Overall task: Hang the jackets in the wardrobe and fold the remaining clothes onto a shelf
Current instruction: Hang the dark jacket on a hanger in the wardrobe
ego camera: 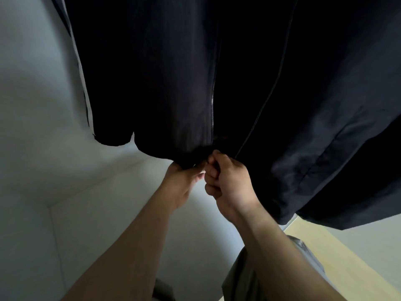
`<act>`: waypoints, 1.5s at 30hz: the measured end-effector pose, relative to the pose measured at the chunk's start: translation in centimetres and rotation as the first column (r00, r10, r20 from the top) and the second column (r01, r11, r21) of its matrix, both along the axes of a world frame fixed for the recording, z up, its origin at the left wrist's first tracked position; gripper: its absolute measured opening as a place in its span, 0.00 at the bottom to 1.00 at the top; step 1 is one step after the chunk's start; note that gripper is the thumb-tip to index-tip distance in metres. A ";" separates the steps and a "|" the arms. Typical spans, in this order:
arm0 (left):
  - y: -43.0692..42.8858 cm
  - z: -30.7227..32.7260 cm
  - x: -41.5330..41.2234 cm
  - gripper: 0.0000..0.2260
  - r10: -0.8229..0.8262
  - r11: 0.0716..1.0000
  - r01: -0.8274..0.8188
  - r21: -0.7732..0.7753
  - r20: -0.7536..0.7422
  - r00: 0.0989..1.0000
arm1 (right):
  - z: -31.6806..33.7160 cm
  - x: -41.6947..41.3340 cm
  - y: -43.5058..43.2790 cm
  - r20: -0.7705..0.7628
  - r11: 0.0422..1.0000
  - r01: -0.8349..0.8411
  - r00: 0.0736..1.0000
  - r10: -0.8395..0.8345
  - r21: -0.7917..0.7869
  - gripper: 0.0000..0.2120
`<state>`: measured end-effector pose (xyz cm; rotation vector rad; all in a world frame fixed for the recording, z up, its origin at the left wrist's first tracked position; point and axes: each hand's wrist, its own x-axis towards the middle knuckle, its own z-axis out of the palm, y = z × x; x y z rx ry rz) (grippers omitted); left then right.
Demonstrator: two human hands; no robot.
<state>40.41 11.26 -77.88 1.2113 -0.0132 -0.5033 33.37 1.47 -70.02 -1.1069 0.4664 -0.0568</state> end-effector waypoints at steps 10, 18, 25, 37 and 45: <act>-0.3 2.8 -2.8 0.19 0.464 0.760 -0.410 0.503 0.020 0.885 | 5.7 -1.6 0.8 -0.172 0.988 -0.142 0.977 0.129 -0.063 0.16; 1.5 8.4 -5.0 0.18 0.054 0.499 -0.726 0.473 0.819 0.571 | 7.8 -2.2 1.5 -0.299 0.979 -0.203 0.934 0.197 0.010 0.16; 0.3 9.4 -4.6 0.05 0.023 0.617 -0.569 0.544 0.710 0.703 | 11.7 -2.7 1.4 -0.206 0.982 -0.188 0.962 0.181 -0.016 0.17; 0.3 13.7 -4.6 0.13 -0.083 0.630 -0.486 0.606 0.675 0.733 | 19.3 -3.8 0.8 -0.020 0.972 -0.213 0.976 0.216 0.096 0.16; 0.4 21.0 -3.5 0.05 -0.011 0.741 -0.518 0.427 0.779 0.627 | 24.1 -4.9 1.3 0.082 0.977 -0.207 0.974 0.210 -0.050 0.17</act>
